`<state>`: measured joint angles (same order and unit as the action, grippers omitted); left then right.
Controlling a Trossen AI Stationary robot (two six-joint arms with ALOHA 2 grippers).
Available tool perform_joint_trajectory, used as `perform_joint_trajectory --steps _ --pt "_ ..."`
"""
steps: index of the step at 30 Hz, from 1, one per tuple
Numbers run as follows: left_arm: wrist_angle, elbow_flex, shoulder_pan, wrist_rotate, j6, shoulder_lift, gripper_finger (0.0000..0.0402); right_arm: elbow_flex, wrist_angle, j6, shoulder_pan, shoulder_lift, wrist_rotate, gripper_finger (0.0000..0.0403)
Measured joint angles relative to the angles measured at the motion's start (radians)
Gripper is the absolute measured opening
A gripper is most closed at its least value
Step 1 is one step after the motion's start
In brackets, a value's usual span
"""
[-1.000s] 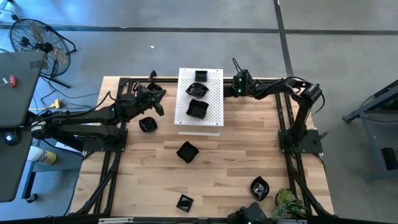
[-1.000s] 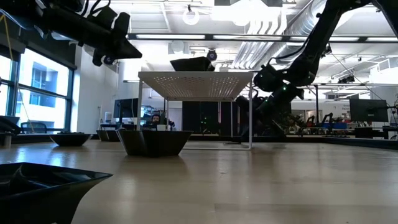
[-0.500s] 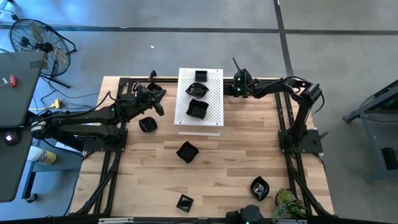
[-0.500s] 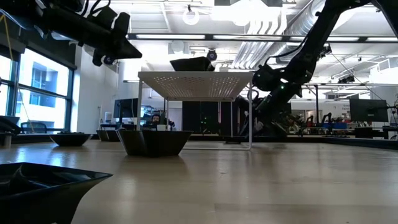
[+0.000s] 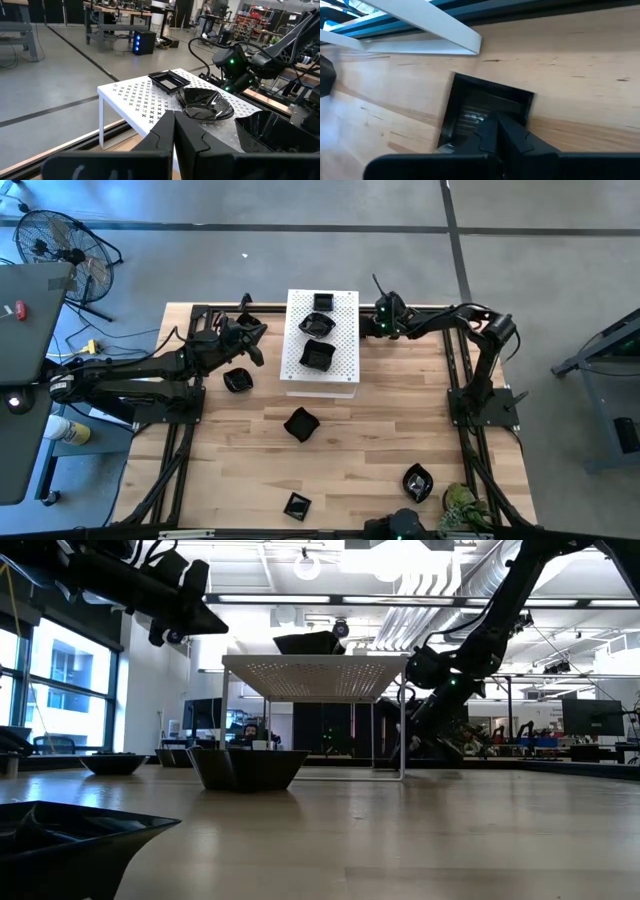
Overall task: Pick & Place Mini shaped plates
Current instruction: Stack the square plate on top of the square plate on the shelf
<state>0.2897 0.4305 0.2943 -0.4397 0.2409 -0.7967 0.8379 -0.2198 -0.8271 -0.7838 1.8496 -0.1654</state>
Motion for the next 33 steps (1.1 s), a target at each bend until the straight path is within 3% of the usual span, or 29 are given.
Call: perform_joint_trajectory --steps 8,17,26,33 --pt "0.001 0.0 0.0 0.0 0.0 0.0 0.0 -0.002 0.163 0.096 -0.051 -0.059 -0.016 0.0002" --pt "0.0 0.0 0.0 0.0 0.0 0.0 0.0 -0.002 0.449 0.271 -0.103 -0.269 -0.012 0.0002" --pt "0.0 0.0 0.0 -0.015 0.0 0.0 0.0 -0.002 0.434 0.2 -0.095 -0.354 -0.087 0.0048" --pt "-0.001 0.0 0.0 -0.019 0.0 0.0 0.0 -0.001 0.432 0.177 -0.108 -0.323 -0.006 0.0049"
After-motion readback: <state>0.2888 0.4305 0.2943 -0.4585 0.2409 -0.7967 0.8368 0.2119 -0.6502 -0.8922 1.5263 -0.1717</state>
